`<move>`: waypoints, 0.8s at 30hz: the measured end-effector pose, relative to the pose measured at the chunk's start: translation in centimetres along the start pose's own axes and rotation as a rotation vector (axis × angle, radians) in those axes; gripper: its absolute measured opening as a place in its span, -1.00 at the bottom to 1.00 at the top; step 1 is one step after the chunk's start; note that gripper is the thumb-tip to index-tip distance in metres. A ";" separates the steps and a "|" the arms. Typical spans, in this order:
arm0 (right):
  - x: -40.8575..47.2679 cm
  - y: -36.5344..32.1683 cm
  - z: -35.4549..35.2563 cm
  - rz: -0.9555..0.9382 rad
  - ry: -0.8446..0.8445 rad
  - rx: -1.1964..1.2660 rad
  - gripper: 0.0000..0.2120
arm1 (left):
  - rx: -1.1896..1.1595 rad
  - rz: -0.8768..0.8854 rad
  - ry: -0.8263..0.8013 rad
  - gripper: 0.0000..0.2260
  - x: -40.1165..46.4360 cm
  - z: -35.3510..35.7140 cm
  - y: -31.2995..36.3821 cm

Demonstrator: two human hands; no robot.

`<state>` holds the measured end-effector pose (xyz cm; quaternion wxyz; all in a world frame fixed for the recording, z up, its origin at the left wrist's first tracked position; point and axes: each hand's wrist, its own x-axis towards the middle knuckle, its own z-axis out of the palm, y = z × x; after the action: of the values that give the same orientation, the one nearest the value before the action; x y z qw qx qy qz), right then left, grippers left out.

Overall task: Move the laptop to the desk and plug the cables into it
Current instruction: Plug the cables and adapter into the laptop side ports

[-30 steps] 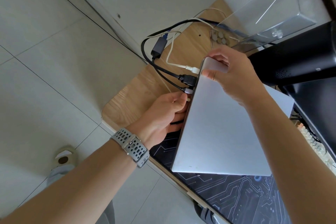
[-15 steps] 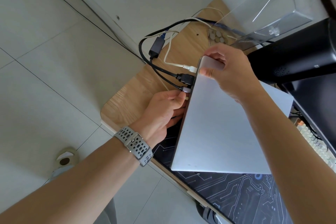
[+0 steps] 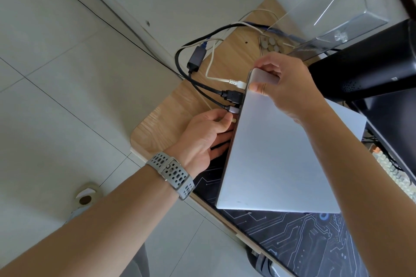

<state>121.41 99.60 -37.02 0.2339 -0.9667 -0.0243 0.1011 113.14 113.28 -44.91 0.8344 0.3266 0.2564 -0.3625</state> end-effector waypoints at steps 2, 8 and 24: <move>0.0 0.0 0.0 0.003 -0.005 0.004 -0.67 | 0.000 -0.011 0.009 -0.90 0.0 -0.1 0.1; 0.0 -0.1 -0.1 0.010 -0.027 0.028 -0.67 | 0.021 0.005 0.021 -0.89 -1.4 -0.1 -0.4; -12.1 0.7 -12.4 0.243 0.530 0.637 -0.50 | 0.468 0.593 0.247 -0.81 -11.8 5.3 12.4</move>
<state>112.16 92.26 -24.33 0.5052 -0.8346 0.1829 -0.1214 116.65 121.07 -29.15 0.7689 0.6088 0.1599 -0.1124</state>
